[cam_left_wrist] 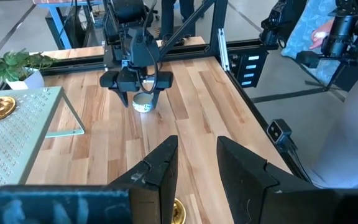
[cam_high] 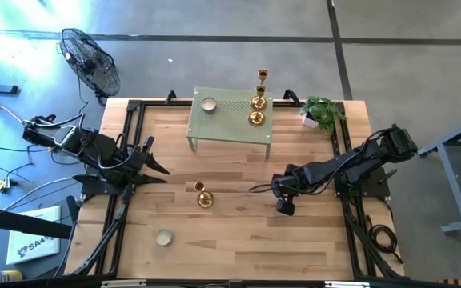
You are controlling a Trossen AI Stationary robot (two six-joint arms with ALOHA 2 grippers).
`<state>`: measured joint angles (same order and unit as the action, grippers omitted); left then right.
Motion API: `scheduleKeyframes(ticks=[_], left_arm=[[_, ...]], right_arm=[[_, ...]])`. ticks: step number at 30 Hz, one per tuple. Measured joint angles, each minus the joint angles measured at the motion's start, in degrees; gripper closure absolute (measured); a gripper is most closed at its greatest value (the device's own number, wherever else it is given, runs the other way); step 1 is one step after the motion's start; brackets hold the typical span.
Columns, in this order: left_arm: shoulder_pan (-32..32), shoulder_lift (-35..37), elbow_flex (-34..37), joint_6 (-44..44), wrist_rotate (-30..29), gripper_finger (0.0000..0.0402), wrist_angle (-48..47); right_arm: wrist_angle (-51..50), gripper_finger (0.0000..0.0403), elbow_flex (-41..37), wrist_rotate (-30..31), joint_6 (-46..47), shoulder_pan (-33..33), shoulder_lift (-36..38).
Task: Stock candles and holders on shelf
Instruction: Align the right light blue scented candle with the other scented candle on the shelf
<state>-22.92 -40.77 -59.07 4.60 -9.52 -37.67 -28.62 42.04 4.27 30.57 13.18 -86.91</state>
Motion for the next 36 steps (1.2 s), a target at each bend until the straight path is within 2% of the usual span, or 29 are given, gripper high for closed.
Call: scheduleKeyframes(ticks=[13, 17, 24, 32, 36], left_arm=[[0.0, 0.0, 0.0, 0.16, 0.01, 0.0293, 0.04], [0.0, 0.0, 0.0, 0.17, 0.0, 0.0293, 0.23], [0.01, 0.0, 0.0, 0.17, -0.12, 0.0293, 0.22], [0.0, -0.02, 0.0, 0.44, -0.13, 0.0293, 0.26], [0.02, -1.05, 0.0, 3.21, 0.47, 0.0293, 0.62]], right_arm=[[-4.95, 0.0021, 0.0, -0.31, 2.5, -1.28, 0.0], [-5.24, 0.0045, 0.0, -0.31, 2.49, -1.94, 0.0], [-5.0, 0.0118, 0.0, -0.13, 2.06, -1.96, 0.0], [-5.0, 0.0119, 0.0, -0.08, 1.99, -1.91, 0.0], [-7.34, 0.0119, 2.24, -0.9, 1.48, -1.89, 0.0]])
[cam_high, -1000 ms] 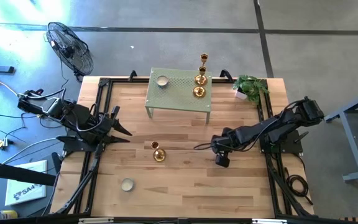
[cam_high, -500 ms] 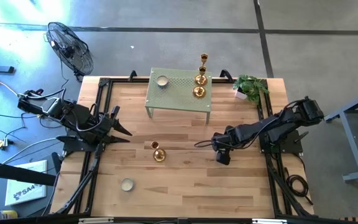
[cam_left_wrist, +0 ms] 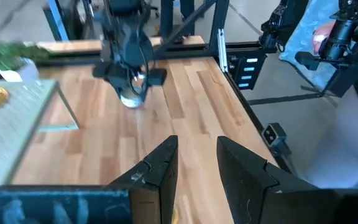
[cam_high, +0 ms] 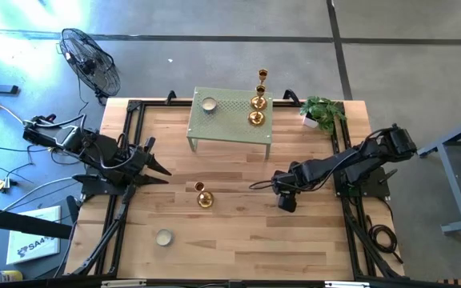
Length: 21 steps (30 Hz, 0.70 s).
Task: Stock candles and holders on shelf
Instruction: Align the right light blue scented candle with the other scented candle on the shelf
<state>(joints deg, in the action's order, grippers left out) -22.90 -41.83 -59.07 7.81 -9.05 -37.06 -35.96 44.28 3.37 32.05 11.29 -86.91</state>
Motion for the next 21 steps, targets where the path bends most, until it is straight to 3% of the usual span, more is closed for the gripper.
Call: scheduleKeyframes(ticks=[7, 16, 21], left_arm=[[-0.01, -4.87, 0.0, 1.45, 1.28, 0.0293, 0.59], [0.0, -11.41, 0.02, -3.4, -7.7, 0.0293, 0.72], [-0.02, -12.89, 0.02, 3.57, -1.75, 0.0293, 4.83]], right_arm=[[-8.94, 0.0119, 12.56, 2.65, -7.32, 0.0, 0.0], [-21.76, 0.0119, 30.61, 12.49, -14.44, -0.2, 0.0], [-23.4, 0.0119, 37.18, 12.61, -15.4, -1.04, 0.0]])
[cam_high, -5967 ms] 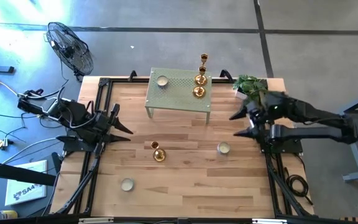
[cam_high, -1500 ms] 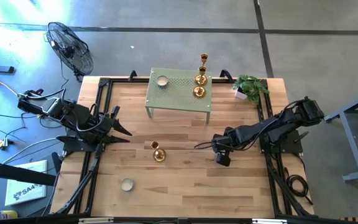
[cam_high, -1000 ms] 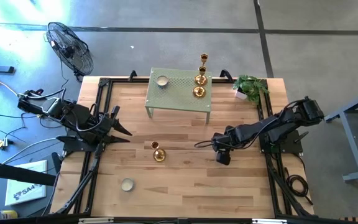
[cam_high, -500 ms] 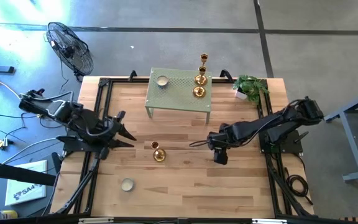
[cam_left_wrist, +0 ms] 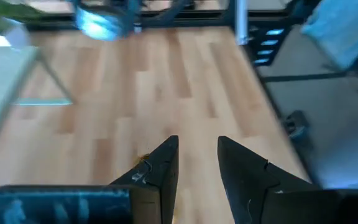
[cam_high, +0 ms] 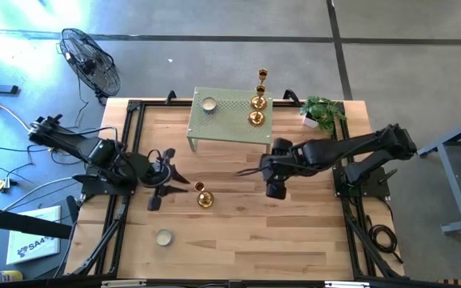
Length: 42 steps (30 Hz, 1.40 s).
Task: Stock candles and holders on shelf
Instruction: Align the right light blue scented candle with the other scented candle on the shelf
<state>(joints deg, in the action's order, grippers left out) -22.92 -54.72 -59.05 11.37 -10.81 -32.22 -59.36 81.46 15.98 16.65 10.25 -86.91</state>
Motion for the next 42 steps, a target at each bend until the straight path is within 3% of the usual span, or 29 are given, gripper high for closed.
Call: scheduleKeyframes(ticks=[3, 12, 20, 30, 34, 38, 42], left_arm=[[0.0, -0.65, 0.02, 1.35, 2.97, 0.0293, 1.43], [0.0, -2.54, 0.02, -2.08, -0.34, 0.0293, 3.4], [0.0, -2.62, 0.02, -0.15, 1.2, 0.0293, 6.74], [0.02, -2.6, 0.02, -7.06, -11.89, 0.0293, 6.87], [0.02, -2.6, 0.02, -7.06, -12.8, 0.0291, 6.82], [0.02, -2.6, 0.02, -6.71, -13.08, 0.0261, 6.82], [0.02, -2.6, 0.02, -6.58, -12.02, 0.0205, 6.82]], right_arm=[[-0.03, 0.0119, 2.39, 0.04, -0.68, -0.52, 0.0], [0.01, 0.0113, 3.95, -0.03, -1.1, -0.54, 0.02], [0.05, 0.0113, 3.95, 0.1, -1.1, -0.52, 0.02], [0.07, 0.0114, 3.97, 0.84, -1.1, -0.54, 0.02], [0.07, 0.0114, 3.97, 1.1, -1.12, -0.54, 0.02], [0.07, 0.0114, 3.97, 1.65, -1.31, -0.54, 0.02], [0.07, 0.0114, 3.97, 1.54, -1.69, -0.54, 0.02]])
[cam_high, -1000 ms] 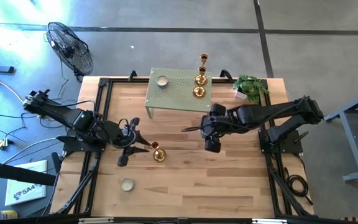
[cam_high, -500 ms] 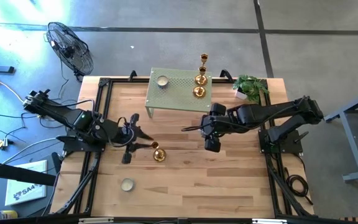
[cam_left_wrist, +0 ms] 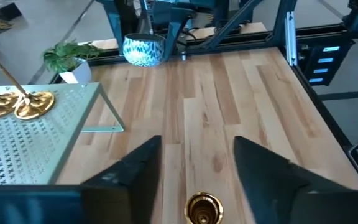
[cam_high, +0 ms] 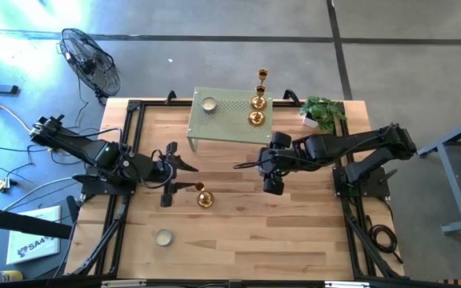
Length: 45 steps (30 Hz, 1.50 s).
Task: Stock candles and holders on shelf
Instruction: Align the right light blue scented candle with the other scented candle on the shelf
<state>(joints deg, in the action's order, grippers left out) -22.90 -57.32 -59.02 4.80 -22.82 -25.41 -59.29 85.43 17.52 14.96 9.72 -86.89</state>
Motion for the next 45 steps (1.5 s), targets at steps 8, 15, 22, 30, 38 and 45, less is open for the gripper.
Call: scheduleKeyframes(ticks=[8, 15, 22, 30, 38, 45], left_arm=[[0.0, 0.0, 0.0, 0.15, 1.29, 0.0082, -0.02], [-0.02, -0.48, -0.04, -1.22, 2.29, 0.0047, 2.56], [-0.02, -3.18, -0.09, -32.71, -16.17, 0.0046, 12.09], [0.0, -7.73, -0.11, -66.07, -26.73, 0.0046, 22.19], [-0.02, -15.01, 0.0, -69.09, -15.08, 0.0046, 22.27], [0.02, -20.11, -0.02, -71.03, -19.29, 0.0046, 22.32]], right_arm=[[0.02, 0.0114, 0.0, -1.3, -0.01, 0.0, -0.01], [2.61, 0.0114, 0.01, -8.39, 0.02, 0.01, -0.02], [3.41, 0.0114, 0.02, -12.8, -0.26, -1.26, -0.02], [8.73, 0.0114, 0.02, -22.47, -0.7, -4.15, -0.02], [11.65, 0.0114, 0.02, -27.14, -0.94, -5.17, -0.02], [14.75, 0.0114, 0.02, -29.42, -0.71, -5.25, -0.02]])
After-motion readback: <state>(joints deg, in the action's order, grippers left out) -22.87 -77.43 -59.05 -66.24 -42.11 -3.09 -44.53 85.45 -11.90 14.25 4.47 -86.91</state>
